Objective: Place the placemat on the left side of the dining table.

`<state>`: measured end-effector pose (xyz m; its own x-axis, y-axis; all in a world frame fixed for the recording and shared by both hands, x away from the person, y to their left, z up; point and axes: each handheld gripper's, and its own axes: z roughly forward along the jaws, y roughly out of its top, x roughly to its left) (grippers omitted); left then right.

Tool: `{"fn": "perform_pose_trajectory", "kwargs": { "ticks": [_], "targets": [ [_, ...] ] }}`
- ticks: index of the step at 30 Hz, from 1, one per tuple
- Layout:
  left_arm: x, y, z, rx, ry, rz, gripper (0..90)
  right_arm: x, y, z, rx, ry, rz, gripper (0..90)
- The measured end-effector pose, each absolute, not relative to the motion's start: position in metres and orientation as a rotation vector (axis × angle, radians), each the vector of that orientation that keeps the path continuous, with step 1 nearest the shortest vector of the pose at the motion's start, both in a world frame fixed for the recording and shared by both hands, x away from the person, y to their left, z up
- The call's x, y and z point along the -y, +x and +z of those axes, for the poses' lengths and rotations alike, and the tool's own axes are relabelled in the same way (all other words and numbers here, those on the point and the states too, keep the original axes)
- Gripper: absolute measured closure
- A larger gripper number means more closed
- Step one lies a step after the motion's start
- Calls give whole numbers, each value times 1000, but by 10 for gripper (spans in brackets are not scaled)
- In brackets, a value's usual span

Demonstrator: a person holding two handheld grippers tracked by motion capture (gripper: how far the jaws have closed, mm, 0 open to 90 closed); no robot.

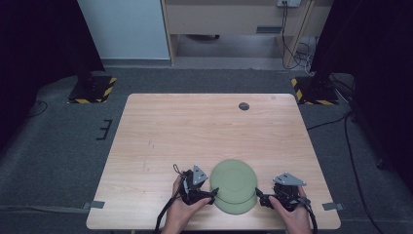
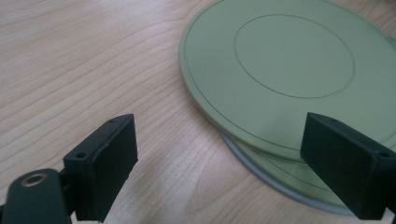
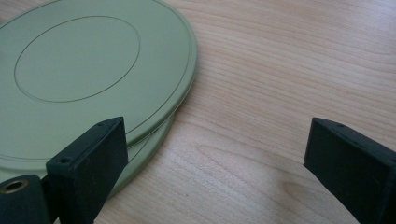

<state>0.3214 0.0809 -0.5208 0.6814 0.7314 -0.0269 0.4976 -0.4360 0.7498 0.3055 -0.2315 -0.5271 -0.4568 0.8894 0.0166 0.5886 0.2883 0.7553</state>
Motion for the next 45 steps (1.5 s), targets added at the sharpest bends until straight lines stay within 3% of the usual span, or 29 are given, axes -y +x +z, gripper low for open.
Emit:
{"fn": "perform_pose_trajectory", "kwargs": {
  "ticks": [14, 45],
  "targets": [
    [-81, 325, -525, -965, 2161, 426, 63, 226, 308, -531, -2155, 1329, 982, 45],
    [-72, 349, -518, -975, 2204, 475, 83, 223, 322, -534, -2119, 1365, 985, 43]
  ]
}}
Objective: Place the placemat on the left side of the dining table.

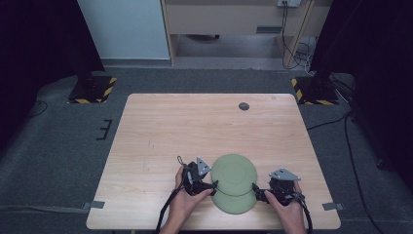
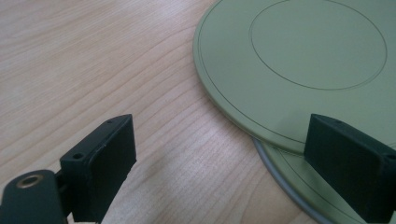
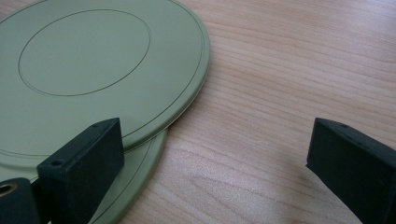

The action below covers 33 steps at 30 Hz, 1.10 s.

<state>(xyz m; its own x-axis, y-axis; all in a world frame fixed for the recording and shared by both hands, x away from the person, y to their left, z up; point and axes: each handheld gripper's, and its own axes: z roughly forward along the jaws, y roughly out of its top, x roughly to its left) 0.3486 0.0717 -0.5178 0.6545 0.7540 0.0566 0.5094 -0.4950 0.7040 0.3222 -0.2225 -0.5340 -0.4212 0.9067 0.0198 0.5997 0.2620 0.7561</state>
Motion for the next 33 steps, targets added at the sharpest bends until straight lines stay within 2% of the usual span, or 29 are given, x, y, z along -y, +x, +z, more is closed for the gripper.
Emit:
{"fn": "perform_pose_trajectory", "kwargs": {
  "ticks": [7, 13, 19, 33],
  "targets": [
    [-68, 352, -518, -979, 2194, 478, 111, 222, 319, -533, -2132, 1351, 991, 69],
    [-68, 353, -518, -987, 2197, 472, 102, 221, 322, -533, -2129, 1347, 975, 41],
    [-69, 354, -517, -992, 2192, 449, 101, 220, 322, -533, -2119, 1357, 976, 50],
    [-62, 372, -492, -945, 2223, 410, 126, 219, 315, -531, -2145, 1319, 1004, 64]
  ]
}}
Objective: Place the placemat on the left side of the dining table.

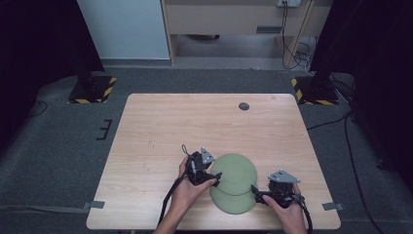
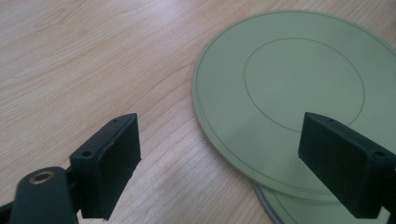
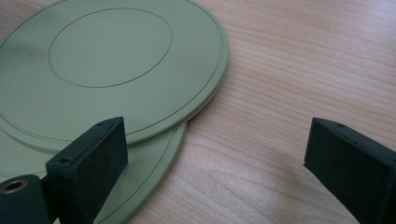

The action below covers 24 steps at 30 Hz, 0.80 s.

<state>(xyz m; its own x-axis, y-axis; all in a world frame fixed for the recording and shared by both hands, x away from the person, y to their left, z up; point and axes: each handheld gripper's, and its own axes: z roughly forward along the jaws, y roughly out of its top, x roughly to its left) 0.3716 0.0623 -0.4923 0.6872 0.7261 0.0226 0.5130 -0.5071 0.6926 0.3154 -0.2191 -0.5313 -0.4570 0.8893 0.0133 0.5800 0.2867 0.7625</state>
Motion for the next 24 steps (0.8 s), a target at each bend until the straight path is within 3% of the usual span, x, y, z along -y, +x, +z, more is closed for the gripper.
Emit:
{"fn": "perform_pose_trajectory", "kwargs": {
  "ticks": [2, 24],
  "targets": [
    [-62, 374, -492, -945, 2220, 384, 162, 218, 315, -532, -2162, 1304, 1003, 66],
    [-63, 382, -491, -950, 2230, 317, 213, 218, 307, -534, -2196, 1272, 1035, 59]
  ]
}}
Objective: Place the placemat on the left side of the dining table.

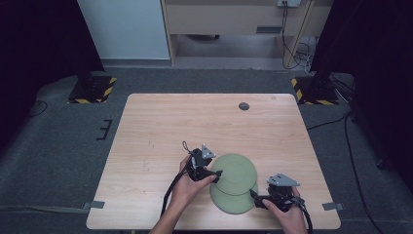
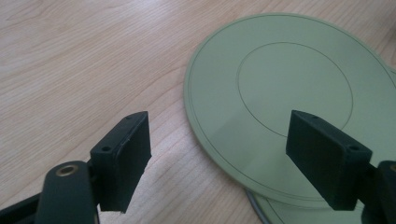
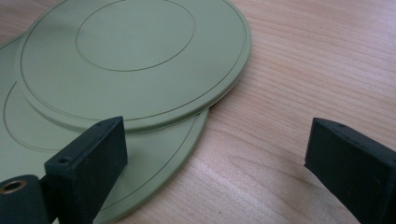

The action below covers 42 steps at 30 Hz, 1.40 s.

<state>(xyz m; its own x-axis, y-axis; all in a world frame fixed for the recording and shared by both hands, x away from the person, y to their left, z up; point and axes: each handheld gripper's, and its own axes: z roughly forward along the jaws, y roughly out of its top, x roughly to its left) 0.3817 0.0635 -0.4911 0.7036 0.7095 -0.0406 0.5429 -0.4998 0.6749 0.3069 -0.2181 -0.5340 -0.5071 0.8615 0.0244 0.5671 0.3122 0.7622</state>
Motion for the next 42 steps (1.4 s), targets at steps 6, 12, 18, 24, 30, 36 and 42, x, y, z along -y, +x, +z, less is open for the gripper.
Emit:
{"fn": "perform_pose_trajectory", "kwargs": {
  "ticks": [6, 12, 18, 24, 30, 36, 42],
  "targets": [
    [-68, 381, -491, -965, 2216, 316, 210, 216, 303, -535, -2187, 1248, 1041, 35],
    [-69, 384, -492, -972, 2202, 274, 211, 211, 305, -535, -2183, 1245, 1046, 34],
    [-66, 389, -498, -976, 2237, 250, 222, 208, 310, -535, -2206, 1253, 1034, 28],
    [-65, 395, -502, -985, 2257, 223, 234, 209, 316, -536, -2222, 1277, 1040, 10],
    [-64, 399, -504, -990, 2265, 203, 232, 207, 311, -534, -2239, 1253, 1035, 51],
    [-62, 402, -505, -985, 2271, 211, 218, 210, 310, -533, -2252, 1259, 1036, 46],
    [-61, 404, -509, -1004, 2268, 191, 217, 211, 313, -534, -2254, 1263, 1030, 31]
  ]
}}
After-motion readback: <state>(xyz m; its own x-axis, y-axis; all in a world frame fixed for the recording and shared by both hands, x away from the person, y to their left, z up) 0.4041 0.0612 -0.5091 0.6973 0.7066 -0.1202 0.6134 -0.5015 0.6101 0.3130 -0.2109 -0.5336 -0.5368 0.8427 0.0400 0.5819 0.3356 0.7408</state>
